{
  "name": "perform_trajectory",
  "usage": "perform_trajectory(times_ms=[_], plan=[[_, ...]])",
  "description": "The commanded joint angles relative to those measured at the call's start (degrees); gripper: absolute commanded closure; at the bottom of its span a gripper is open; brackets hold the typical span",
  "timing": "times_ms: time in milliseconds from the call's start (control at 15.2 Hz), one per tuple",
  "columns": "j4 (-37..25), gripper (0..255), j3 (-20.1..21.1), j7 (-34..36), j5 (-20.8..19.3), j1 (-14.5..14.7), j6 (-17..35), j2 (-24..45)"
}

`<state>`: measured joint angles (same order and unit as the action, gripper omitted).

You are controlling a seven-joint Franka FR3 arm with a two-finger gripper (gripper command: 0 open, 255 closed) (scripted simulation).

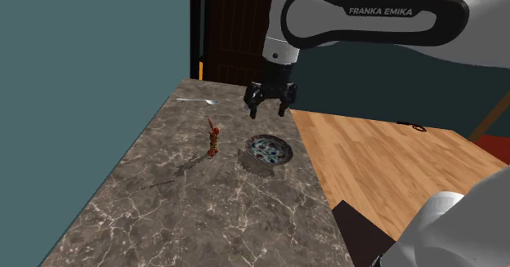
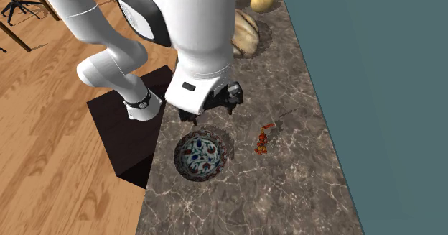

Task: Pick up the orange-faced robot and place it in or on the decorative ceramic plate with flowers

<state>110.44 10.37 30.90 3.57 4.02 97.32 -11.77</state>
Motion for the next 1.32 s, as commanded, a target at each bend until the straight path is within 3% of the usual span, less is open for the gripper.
perform_trajectory(times_ms=[0,726,1254], plan=[[-4.39,0,1.23,2.86,-0.44,0.42,-0.49,5.09],[-33.6,0,4.2,16.1,-4.48,5.75,-7.55,33.68],[-25.79,0,4.16,15.94,-4.17,5.47,-1.11,32.28]])
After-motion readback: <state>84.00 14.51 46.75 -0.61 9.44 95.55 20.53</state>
